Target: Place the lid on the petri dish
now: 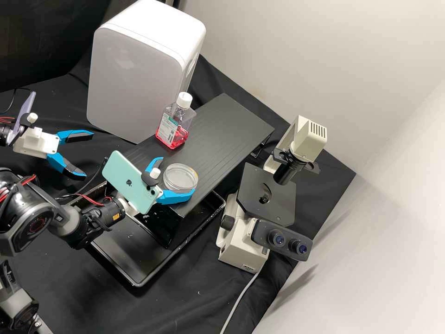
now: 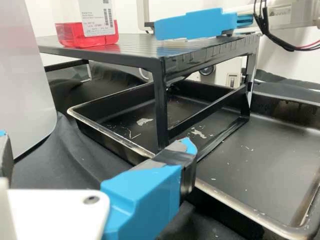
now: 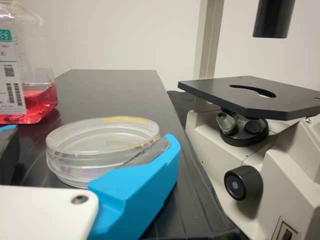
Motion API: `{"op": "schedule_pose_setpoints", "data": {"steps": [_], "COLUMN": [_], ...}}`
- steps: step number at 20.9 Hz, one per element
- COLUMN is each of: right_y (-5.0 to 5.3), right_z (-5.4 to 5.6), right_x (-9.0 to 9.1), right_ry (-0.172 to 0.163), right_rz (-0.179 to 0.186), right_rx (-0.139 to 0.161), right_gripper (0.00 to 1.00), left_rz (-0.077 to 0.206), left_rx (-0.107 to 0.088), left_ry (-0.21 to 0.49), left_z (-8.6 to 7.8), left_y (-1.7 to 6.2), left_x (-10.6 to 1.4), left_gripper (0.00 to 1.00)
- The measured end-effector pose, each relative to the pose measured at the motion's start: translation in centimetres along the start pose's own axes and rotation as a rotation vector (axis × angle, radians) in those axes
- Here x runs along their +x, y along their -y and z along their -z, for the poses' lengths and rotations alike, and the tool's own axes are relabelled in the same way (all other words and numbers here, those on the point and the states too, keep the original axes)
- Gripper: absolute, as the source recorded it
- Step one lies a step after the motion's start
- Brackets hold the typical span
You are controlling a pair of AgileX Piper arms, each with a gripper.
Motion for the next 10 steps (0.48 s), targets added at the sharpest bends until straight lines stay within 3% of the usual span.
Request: {"op": "schedule_pose_setpoints", "data": {"steps": [6,8,10], "right_y": [0.12,-0.02,-0.24], "right_z": [-0.03,-0.03,-0.13], "right_x": [-0.13,-0.27,-0.50], "right_ry": [-0.004,-0.006,-0.003], "right_rz": [0.009,0.005,-0.001], "right_rx": [-0.006,-0.006,-0.008], "right_gripper": [1.00,1.00,1.00], "left_rz": [-0.005,-0.007,-0.008], "left_rx": [0.000,0.018,0.020], "left_ry": [-0.012,-0.017,-0.027], "left_z": [0.10,0.11,0.18], "left_y": [-0.09,-0.10,-0.08], "left_x": [-0.01,0.00,-0.04], "left_gripper": [1.00,1.00,1.00]}}
